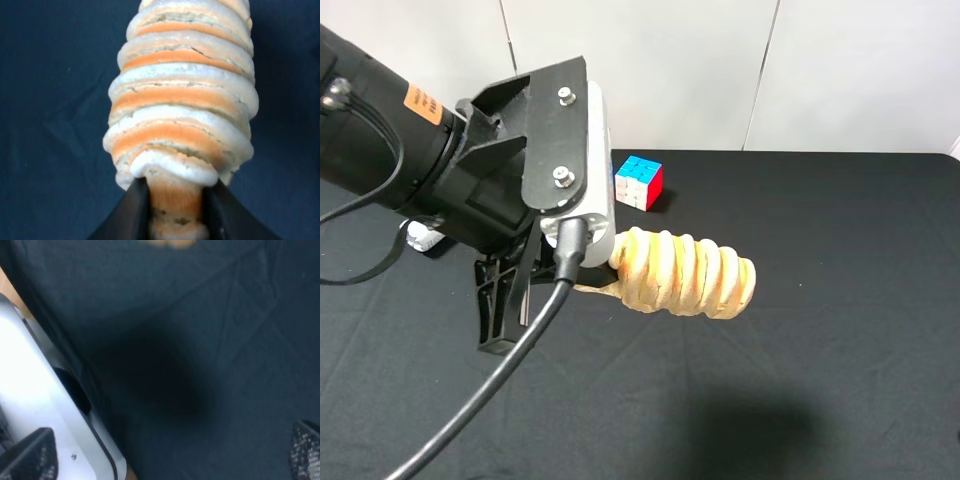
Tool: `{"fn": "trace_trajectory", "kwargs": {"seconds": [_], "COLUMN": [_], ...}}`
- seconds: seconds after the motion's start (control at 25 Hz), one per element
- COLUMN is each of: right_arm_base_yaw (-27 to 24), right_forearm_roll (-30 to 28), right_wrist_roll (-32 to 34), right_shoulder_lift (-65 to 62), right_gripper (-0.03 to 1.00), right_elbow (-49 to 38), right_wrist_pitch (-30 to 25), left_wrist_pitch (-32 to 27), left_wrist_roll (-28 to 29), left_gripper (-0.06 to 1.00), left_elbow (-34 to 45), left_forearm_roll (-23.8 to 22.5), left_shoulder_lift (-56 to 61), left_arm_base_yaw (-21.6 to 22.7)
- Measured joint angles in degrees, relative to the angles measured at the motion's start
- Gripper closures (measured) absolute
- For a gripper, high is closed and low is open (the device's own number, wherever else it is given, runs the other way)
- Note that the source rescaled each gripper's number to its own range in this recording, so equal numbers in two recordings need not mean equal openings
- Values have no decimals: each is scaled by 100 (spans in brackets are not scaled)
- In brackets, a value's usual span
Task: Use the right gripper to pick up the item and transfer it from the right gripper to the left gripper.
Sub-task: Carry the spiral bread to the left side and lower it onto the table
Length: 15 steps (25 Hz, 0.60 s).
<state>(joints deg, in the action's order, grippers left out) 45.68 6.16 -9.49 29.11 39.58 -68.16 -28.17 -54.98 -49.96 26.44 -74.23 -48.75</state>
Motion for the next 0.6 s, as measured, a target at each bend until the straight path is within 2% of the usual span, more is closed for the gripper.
{"fn": "trace_trajectory", "kwargs": {"seconds": [0.28,0.6], "right_arm_base_yaw": [7,44], "right_forearm_roll": [29,-314], "right_wrist_roll": [204,549], "right_shoulder_lift": [-1499,-2486], "right_gripper": [-3,-3], "right_elbow": [-885,-1122], "right_wrist_pitch": [427,844], "left_wrist_pitch": [0,0], "left_wrist_roll": [44,44], "left_gripper": [91,91], "left_elbow": [0,0], "left_forearm_roll": [0,0], "left_shoulder_lift": [0,0], "left_arm_base_yaw": [0,0]}}
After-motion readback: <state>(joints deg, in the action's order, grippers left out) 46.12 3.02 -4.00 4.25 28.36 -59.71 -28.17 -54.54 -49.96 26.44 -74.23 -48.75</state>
